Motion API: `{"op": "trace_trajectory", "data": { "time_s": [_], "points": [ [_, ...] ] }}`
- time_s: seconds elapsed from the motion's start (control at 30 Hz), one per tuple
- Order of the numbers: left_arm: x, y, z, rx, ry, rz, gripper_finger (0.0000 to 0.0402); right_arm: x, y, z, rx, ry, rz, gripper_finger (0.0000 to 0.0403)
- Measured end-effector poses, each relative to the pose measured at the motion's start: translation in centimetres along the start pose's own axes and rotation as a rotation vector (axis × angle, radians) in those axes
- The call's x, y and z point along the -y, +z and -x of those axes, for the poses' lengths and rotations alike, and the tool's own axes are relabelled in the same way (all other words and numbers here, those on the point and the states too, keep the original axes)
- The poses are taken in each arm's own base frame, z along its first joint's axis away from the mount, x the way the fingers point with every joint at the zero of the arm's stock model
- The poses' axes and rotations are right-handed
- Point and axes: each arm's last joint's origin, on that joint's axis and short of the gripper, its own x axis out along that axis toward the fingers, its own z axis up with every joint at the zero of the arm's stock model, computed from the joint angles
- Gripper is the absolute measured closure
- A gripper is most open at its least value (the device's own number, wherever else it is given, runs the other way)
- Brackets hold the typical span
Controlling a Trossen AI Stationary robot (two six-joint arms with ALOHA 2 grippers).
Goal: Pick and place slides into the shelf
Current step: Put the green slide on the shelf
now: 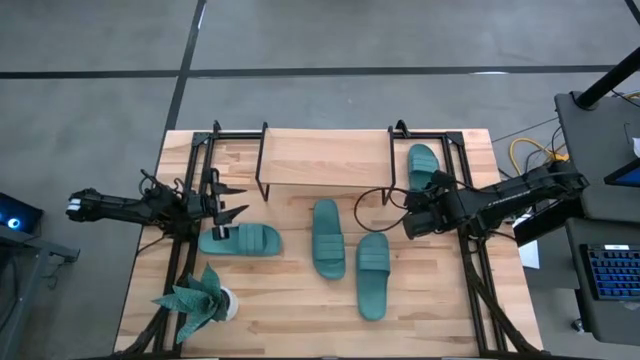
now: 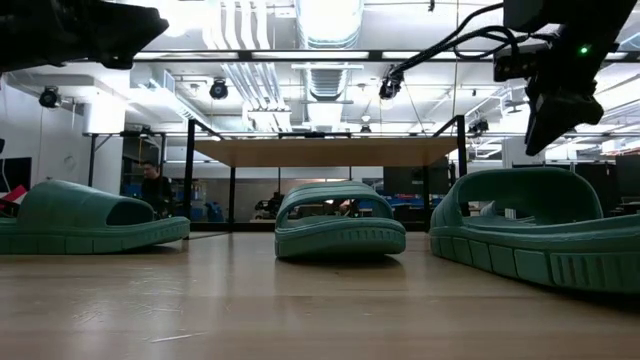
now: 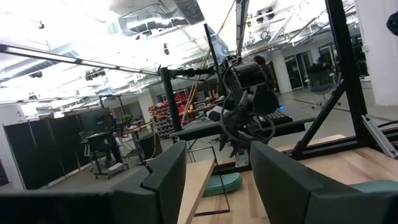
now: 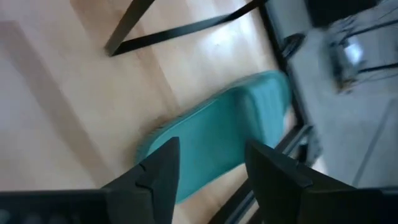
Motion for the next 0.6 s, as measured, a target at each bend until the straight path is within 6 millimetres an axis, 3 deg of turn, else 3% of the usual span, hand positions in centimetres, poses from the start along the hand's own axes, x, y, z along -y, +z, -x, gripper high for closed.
{"op": "trace_trajectory", "data": {
  "time_s": [0.23,0.6],
  "points": [
    [-0.1,0.0,0.0,-0.013,0.041,-0.004,0.0237,-1.0,0.4,0.5,-0.082,0.298,-0.160,0.0215],
    [-0.2,0.1,0.0,-0.016,0.066,-0.006,0.0237,-3.6,2.0,2.6,0.132,0.584,-0.196,0.0227]
  ]
}}
